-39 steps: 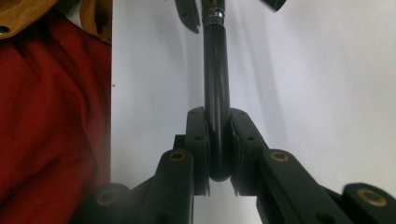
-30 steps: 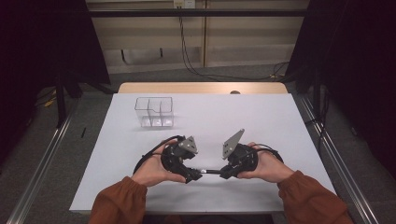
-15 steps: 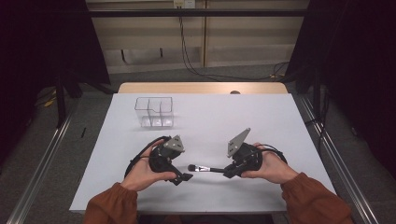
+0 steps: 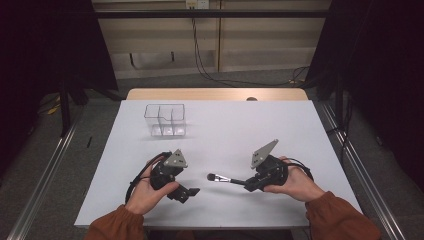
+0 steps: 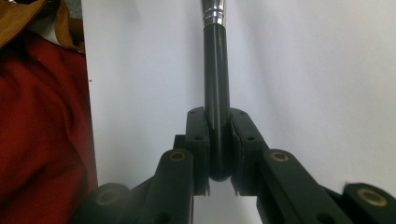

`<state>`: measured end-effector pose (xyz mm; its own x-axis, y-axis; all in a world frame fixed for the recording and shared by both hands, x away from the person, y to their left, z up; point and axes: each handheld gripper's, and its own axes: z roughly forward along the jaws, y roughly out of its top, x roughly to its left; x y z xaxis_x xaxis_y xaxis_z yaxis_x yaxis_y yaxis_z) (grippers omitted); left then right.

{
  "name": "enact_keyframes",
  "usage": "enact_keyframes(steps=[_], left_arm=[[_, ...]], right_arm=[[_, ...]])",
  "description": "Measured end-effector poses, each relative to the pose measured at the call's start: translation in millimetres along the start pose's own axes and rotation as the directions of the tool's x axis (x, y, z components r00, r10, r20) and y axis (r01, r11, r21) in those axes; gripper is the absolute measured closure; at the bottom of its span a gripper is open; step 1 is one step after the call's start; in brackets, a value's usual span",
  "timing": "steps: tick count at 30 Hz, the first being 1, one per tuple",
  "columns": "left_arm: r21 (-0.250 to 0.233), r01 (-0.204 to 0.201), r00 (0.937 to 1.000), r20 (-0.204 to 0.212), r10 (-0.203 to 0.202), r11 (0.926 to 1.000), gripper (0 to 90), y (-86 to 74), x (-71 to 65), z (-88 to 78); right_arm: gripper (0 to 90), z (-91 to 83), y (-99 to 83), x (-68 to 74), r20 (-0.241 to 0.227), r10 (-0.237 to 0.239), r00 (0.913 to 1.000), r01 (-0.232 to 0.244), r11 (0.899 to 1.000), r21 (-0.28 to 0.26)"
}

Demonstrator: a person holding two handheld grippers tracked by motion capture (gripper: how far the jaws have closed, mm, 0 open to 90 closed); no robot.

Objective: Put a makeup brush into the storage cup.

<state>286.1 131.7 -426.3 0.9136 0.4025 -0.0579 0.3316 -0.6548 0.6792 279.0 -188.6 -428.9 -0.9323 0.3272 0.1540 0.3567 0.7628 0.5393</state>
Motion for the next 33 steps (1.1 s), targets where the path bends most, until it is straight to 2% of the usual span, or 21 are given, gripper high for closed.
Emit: enact_keyframes(steps=[1, 2, 3, 7, 8, 9, 11, 14, 17, 18, 23, 27, 29, 33], left_arm=[[-0.004, 0.005, 1.0, -0.005, -0.005, 1.0, 4.2, -1.0, -0.2, -0.4], [0.011, -0.009, 0.9999, -0.006, 0.009, 0.9999, 4.2, -1.8, 0.6, -1.6], [-0.003, 0.011, 0.9999, -0.011, -0.011, 0.9999, 4.1, -3.0, -0.5, -1.3], [-0.018, 0.029, 0.9994, -0.02, -0.029, 0.9994, 4.2, -5.9, -1.1, -3.0], [-0.012, 0.016, 0.9994, -0.029, -0.017, 0.9998, 4.2, -6.1, -0.4, -4.0], [-0.023, 0.029, 0.9989, -0.037, -0.03, 0.9993, 4.2, -6.5, -1.0, -4.3], [-0.023, 0.027, 0.999, -0.035, -0.027, 0.9994, 4.1, -6.9, -0.2, -5.1], [-0.037, 0.045, 0.9982, -0.038, -0.047, 0.9983, 4.1, -7.8, -0.4, -3.8], [-0.028, 0.048, 0.9979, -0.041, -0.049, 0.9984, 4.1, -8.1, 0.6, -4.2], [-0.043, 0.062, 0.9969, -0.046, -0.064, 0.9972, 4.2, -8.4, 0.7, -4.5], [-0.051, 0.058, 0.997, -0.049, -0.061, 0.997, 4.2, -8.6, 1.6, -6.8], [-0.075, 0.058, 0.9963, -0.059, -0.063, 0.9955, 4.2, -8.5, -0.1, -6.0], [-0.09, 0.06, 0.9966, -0.051, -0.065, 0.9941, 4.3, -8.6, 0.1, -6.6], [-0.11, 0.067, 0.9962, -0.047, -0.073, 0.9917, 4.4, -9.0, -0.4, -6.9]], right_arm=[[80.1, 0.3, -1.8, -0.1, 0.007, 0.008, 0.9999, -0.008, 1.0, -0.003], [80.2, 0.1, -3.5, -0.5, 0.01, 0.014, 0.9999, -0.014, 1.0, -0.006], [80.2, 0.0, -5.4, -0.9, 0.01, 0.02, 0.9997, -0.02, 1.0, -0.014], [80.1, -3.7, -10.7, -1.8, 0.027, 0.048, 0.9985, -0.047, 0.998, -0.049], [80.2, -4.6, -11.8, -1.7, 0.034, 0.058, 0.9977, -0.056, 0.997, -0.061], [80.2, -5.4, -12.8, -1.9, 0.039, 0.073, 0.9965, -0.07, 0.995, -0.075], [80.2, -5.8, -15.2, -2.2, 0.043, 0.096, 0.9945, -0.091, 0.99, -0.105], [80.2, -2.8, -18.8, -2.4, 0.057, 0.113, 0.9919, -0.104, 0.984, -0.146], [80.2, 0.0, -22.4, -1.5, 0.073, 0.138, 0.9878, -0.12, 0.97, -0.213], [80.2, 1.2, -24.1, -1.5, 0.083, 0.143, 0.9862, -0.12, 0.965, -0.234], [80.2, 1.1, -29.1, 0.1, 0.12, 0.175, 0.9772, -0.131, 0.943, -0.307], [80.2, -1.6, -30.4, 2.3, 0.128, 0.18, 0.9754, -0.123, 0.923, -0.364], [80.2, -3.5, -31.2, 3.4, 0.109, 0.181, 0.9773, -0.123, 0.906, -0.404], [80.2, -6.9, -30.6, 8.3, 0.123, 0.179, 0.9761, -0.105, 0.884, -0.456]])
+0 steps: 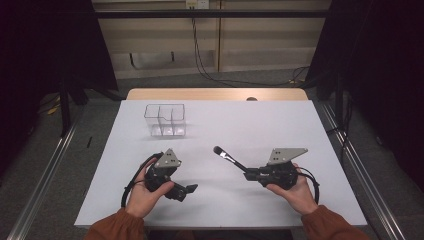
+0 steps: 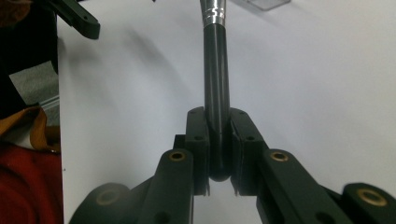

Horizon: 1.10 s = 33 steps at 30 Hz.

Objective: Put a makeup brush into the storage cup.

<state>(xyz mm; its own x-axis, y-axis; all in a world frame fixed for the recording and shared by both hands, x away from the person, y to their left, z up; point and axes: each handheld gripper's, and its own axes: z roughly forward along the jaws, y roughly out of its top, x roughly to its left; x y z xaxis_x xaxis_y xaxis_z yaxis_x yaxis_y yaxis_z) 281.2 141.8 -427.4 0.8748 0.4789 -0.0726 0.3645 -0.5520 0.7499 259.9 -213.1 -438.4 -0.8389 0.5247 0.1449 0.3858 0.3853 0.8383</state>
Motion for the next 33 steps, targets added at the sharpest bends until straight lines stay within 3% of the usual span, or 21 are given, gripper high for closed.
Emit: enact_keyframes(steps=[6, 8, 10, 16, 19, 22, 26, 33], left_arm=[[0.001, -0.003, 1.0, 0.005, 0.003, 1.0, 4.4, -0.7, -1.3, 1.6], [0.007, -0.009, 1.0, 0.003, 0.009, 0.9999, 4.4, -1.1, -1.4, 2.2], [0.007, -0.004, 1.0, 0.005, 0.004, 1.0, 4.5, -1.6, -1.6, 3.1], [-0.038, 0.018, 0.9998, 0.01, -0.017, 0.9991, 4.1, 0.8, -4.2, 4.9], [-0.065, -0.026, 0.9989, 0.036, 0.029, 0.9976, 3.8, 3.1, -8.4, 6.5], [-0.108, 0.001, 0.9997, 0.023, 0.001, 0.9941, 3.1, 4.2, -9.4, 8.7], [-0.132, 0.011, 0.9996, 0.028, -0.007, 0.9911, 3.1, 5.5, -10.5, 11.5], [-0.209, 0.051, 0.9976, 0.057, -0.04, 0.9766, 3.7, 14.1, -14.4, 16.2]], right_arm=[[80.2, -2.0, -0.5, 3.9, 0.019, 0.011, 0.9998, -0.009, 0.996, -0.09], [80.2, -3.3, -0.4, 4.6, -0.008, 0.035, 0.9994, -0.036, 0.991, -0.13], [80.2, -3.7, -0.5, 6.2, 0.013, 0.029, 0.9995, -0.027, 0.989, -0.143], [80.2, -3.4, -1.9, 4.8, 0.023, 0.047, 0.9987, -0.042, 0.987, -0.154], [80.2, -2.7, -1.6, 6.1, 0.014, 0.043, 0.999, -0.04, 0.988, -0.152], [80.1, -2.1, -2.0, 8.2, 0.005, 0.039, 0.9992, -0.037, 0.987, -0.154], [80.1, -0.8, -1.2, 9.9, -0.009, 0.029, 0.9995, -0.03, 0.988, -0.151], [80.1, -1.1, -0.9, 9.6, -0.009, 0.042, 0.9991, -0.043, 0.986, -0.164]])
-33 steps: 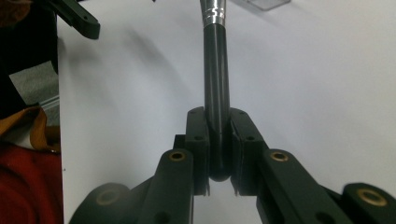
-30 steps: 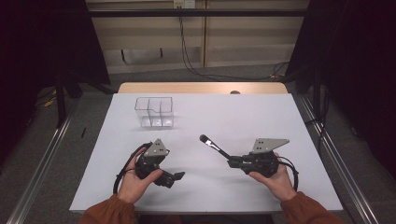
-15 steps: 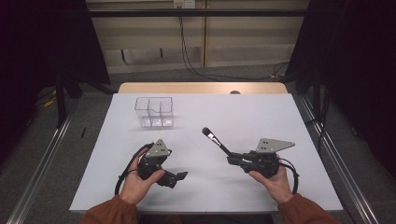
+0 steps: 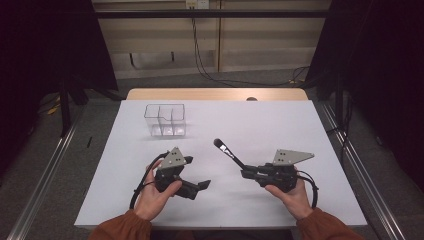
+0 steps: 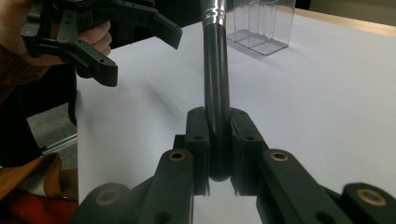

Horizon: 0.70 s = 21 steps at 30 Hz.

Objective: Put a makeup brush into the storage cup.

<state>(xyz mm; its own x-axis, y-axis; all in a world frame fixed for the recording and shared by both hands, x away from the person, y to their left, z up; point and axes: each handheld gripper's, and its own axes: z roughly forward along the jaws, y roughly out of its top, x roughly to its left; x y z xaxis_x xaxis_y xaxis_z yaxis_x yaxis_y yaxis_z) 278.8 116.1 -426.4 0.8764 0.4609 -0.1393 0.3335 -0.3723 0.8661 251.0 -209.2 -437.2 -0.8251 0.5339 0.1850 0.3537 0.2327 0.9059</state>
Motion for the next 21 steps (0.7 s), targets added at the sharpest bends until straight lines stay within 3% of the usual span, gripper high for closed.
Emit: enact_keyframes(steps=[6, 10, 14, 16, 18, 21], left_arm=[[-0.045, -0.024, 0.9997, 0.0, 0.025, 0.9987, 4.1, 9.7, -4.6, 9.6], [-0.088, -0.013, 0.9998, 0.013, 0.014, 0.996, 4.1, 17.6, -6.5, 14.6], [-0.09, -0.017, 0.9992, 0.035, 0.021, 0.9958, 4.4, 23.8, -13.2, 20.5], [-0.103, -0.025, 0.9994, 0.019, 0.028, 0.9943, 4.7, 25.7, -16.5, 23.1], [-0.102, -0.021, 0.9984, 0.05, 0.026, 0.9946, 4.6, 27.9, -18.0, 26.1], [-0.111, -0.031, 0.9972, 0.064, 0.038, 0.9934, 4.6, 29.6, -20.1, 30.2]], right_arm=[[80.1, 0.6, 1.3, 0.7, 0.0, -0.006, 1.0, 0.006, 1.0, -0.006], [80.1, -0.2, 1.7, 1.6, 0.007, -0.01, 0.9999, 0.01, 1.0, -0.007], [80.1, -0.9, 2.5, 2.5, 0.005, -0.015, 0.9999, 0.015, 1.0, -0.011], [80.1, -0.7, 2.6, 2.8, 0.006, -0.017, 0.9998, 0.017, 1.0, -0.01], [80.1, -0.8, 2.8, 3.1, 0.006, -0.017, 0.9998, 0.017, 1.0, -0.01], [80.1, -0.9, 3.3, 3.2, 0.007, -0.018, 0.9998, 0.018, 1.0, -0.015]])
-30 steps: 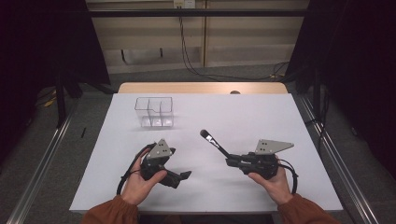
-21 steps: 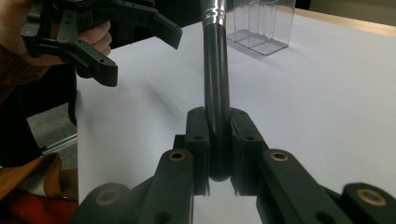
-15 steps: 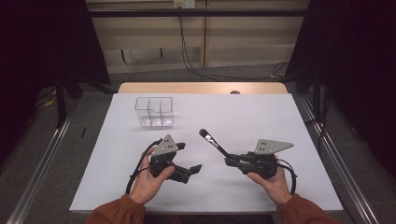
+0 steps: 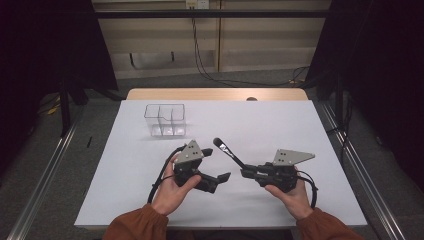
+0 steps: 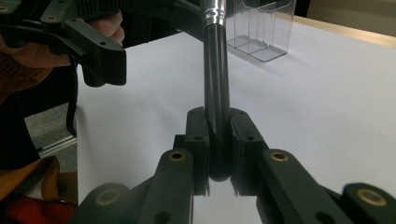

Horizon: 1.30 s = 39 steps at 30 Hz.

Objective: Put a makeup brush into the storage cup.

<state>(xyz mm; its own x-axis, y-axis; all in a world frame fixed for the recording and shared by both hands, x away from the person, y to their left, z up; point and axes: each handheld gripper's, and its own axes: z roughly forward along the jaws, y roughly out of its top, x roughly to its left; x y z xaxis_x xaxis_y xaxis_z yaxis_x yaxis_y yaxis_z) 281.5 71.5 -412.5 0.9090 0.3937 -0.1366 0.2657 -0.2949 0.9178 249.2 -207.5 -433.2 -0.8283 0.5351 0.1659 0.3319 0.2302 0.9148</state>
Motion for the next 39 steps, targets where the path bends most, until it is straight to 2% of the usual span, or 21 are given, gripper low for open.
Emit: enact_keyframes(steps=[3, 7, 12, 16, 21, 28, 30, 33, 36, 38, 39], left_arm=[[-0.01, -0.001, 0.9998, 0.019, 0.001, 1.0, 4.6, 0.8, -1.5, 4.6], [-0.006, 0.013, 0.9999, -0.001, -0.013, 0.9999, 4.7, 1.0, -2.7, 11.3], [-0.01, 0.029, 0.9996, 0.001, -0.029, 0.9995, 6.7, 1.5, -3.3, 16.7], [-0.051, 0.025, 0.9997, -0.008, -0.025, 0.9984, 16.1, 3.8, -3.5, 19.0], [-0.059, -0.005, 1.0, -0.008, 0.005, 0.9983, 25.1, 6.8, -6.6, 23.6], [-0.078, 0.043, 0.9989, 0.022, -0.041, 0.996, 38.0, 8.1, -5.6, 26.7], [-0.078, 0.038, 0.9992, 0.01, -0.037, 0.9962, 41.1, 8.0, -5.9, 26.8], [-0.083, 0.055, 0.9984, 0.017, -0.054, 0.995, 45.9, 8.2, -5.0, 27.7], [-0.092, 0.089, 0.9958, 0.03, -0.086, 0.9918, 50.6, 8.7, -2.8, 27.5], [-0.104, 0.125, 0.9919, 0.037, -0.122, 0.9866, 52.7, 9.0, -1.7, 27.5], [-0.102, 0.123, 0.9922, 0.035, -0.12, 0.9871, 53.6, 9.4, -1.5, 27.6]], right_arm=[[80.1, 0.3, 0.0, -0.3, 0.001, 0.001, 1.0, -0.001, 1.0, 0.002], [80.1, 0.8, 0.0, 0.1, -0.004, 0.0, 1.0, 0.0, 1.0, 0.004], [80.1, 1.0, -0.6, 0.3, -0.004, -0.001, 1.0, 0.001, 1.0, 0.005], [80.1, 1.9, -0.9, 0.9, -0.006, -0.001, 1.0, 0.001, 1.0, 0.008], [80.1, 2.1, -1.0, 1.6, -0.006, 0.001, 1.0, -0.001, 1.0, 0.007], [80.1, 1.6, -1.1, 1.8, 0.0, -0.002, 1.0, 0.002, 1.0, 0.002], [80.1, 1.4, -1.4, 1.7, 0.003, 0.0, 1.0, 0.0, 1.0, 0.004], [80.1, 1.6, -2.0, 1.2, 0.007, 0.004, 1.0, -0.004, 1.0, 0.007], [80.0, 1.7, -2.4, 1.4, 0.005, 0.003, 1.0, -0.003, 1.0, 0.006], [80.1, 1.4, -2.7, 1.3, 0.007, 0.005, 1.0, -0.005, 1.0, 0.005], [80.0, 1.5, -2.9, 1.1, 0.006, 0.005, 1.0, -0.005, 1.0, 0.005]])
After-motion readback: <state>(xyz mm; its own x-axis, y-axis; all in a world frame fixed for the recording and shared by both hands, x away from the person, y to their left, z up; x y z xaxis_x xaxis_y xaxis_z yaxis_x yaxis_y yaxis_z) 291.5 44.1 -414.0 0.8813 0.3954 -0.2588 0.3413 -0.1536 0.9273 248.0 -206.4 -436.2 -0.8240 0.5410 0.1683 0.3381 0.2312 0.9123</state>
